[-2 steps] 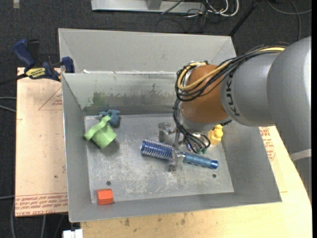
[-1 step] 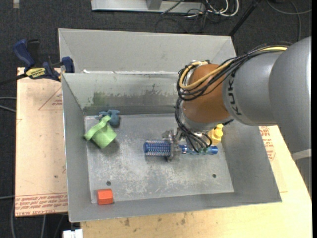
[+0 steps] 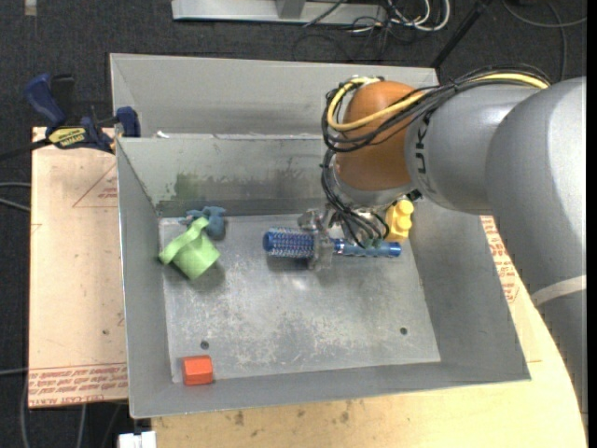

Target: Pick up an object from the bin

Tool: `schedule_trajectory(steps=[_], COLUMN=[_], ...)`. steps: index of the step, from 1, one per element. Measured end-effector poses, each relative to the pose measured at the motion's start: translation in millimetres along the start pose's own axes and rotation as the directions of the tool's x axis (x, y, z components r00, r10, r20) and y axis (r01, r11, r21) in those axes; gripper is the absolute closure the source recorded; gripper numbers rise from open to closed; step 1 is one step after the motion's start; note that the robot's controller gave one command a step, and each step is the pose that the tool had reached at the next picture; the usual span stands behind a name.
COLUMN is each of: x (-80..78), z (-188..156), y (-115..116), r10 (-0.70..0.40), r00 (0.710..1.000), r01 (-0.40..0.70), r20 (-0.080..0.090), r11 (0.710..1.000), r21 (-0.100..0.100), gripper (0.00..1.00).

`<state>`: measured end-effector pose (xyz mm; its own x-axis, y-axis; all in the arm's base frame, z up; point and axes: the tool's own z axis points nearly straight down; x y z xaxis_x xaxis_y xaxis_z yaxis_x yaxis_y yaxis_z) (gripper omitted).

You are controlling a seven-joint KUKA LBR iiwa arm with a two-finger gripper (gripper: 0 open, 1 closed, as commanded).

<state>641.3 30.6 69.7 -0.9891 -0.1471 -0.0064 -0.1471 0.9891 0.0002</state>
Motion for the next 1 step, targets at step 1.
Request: schedule_trajectory(steps=[1], x=[18.5], z=[-152.4], y=[2.9], r10=[0.009], r00=[1.000], r01=[-0.009], r20=[0.004], r11=[1.000], r21=[0.001], gripper=[1.00])
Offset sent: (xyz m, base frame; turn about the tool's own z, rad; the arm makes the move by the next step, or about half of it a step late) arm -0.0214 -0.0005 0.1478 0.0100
